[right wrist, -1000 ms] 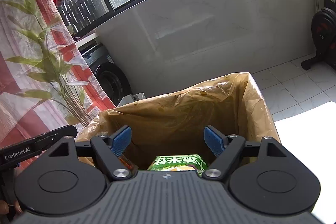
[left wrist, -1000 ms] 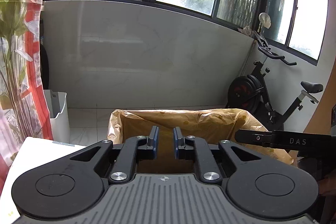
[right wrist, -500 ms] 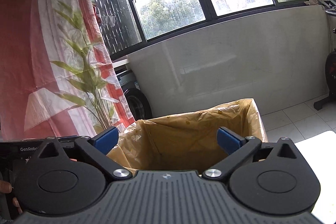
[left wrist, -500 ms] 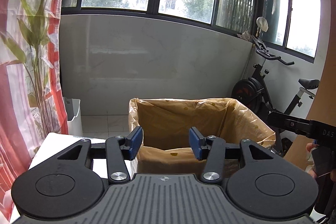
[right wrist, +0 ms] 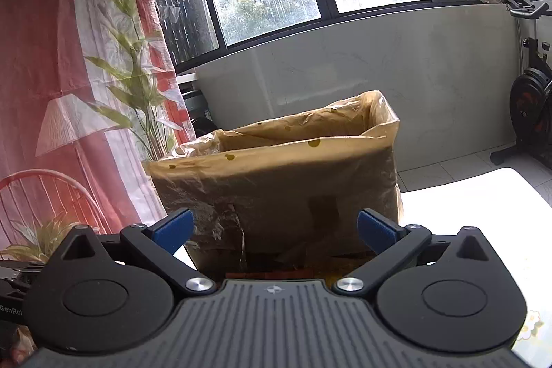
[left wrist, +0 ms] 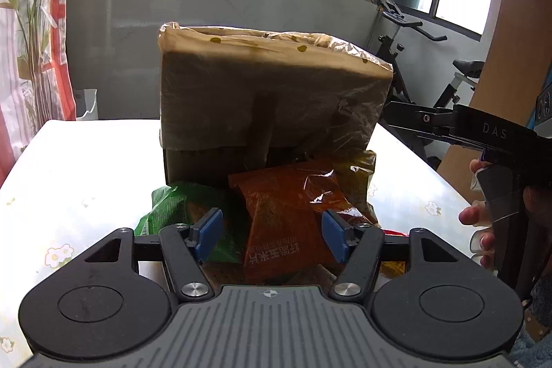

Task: Organize snacks
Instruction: 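Grasp the wrapped biscuit pack with the left tool while the right tool grasps a nut packet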

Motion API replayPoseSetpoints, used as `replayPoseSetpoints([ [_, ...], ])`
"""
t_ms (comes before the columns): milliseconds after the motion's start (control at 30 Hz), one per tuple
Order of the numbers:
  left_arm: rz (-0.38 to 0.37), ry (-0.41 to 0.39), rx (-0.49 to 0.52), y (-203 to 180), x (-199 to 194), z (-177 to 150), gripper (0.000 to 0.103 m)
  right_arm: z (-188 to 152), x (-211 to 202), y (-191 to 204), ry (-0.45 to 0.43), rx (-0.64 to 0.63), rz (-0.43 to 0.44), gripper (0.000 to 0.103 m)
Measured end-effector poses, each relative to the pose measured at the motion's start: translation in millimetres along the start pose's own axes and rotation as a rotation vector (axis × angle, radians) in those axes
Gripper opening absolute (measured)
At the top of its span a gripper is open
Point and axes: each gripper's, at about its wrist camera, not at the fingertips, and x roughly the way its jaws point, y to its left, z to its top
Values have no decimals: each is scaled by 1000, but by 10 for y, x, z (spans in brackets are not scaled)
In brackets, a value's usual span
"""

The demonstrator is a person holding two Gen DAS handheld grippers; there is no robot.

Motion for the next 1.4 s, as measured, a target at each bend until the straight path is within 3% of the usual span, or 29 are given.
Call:
replayPoseSetpoints([
  [200, -20, 58, 56, -197, 213, -376, 67, -368, -68, -50, 103, -27, -43, 103],
  [467, -16, 69, 208, -499, 321, -714, 75, -741, -226, -252, 156, 12, -115, 103],
  [600, 8, 62, 302, -607, 346, -794, 84, -870, -278, -318, 189, 37, -115, 103],
  [700, 48, 72, 352, -679, 388, -837, 84, -934, -306, -323, 207, 60, -97, 103],
  [933, 74, 100, 339, -619, 509, -871, 88, -966, -304, -290, 229, 55, -94, 103],
  [1100, 35, 100, 296, -568, 492, -845, 79, -1001, -315, -280, 232, 43, -89, 102],
  [1200, 10, 76, 218, -478, 377, -805, 77, -1020, -307, -240, 259, 15, -82, 97],
  [1267, 10, 45, 181, -430, 266, -775, 76, -1050, -312, -221, 269, 8, -63, 84],
  [1400, 16, 5, 110, -330, 76, -739, 76, -1108, -313, -157, 293, -23, -43, 73],
])
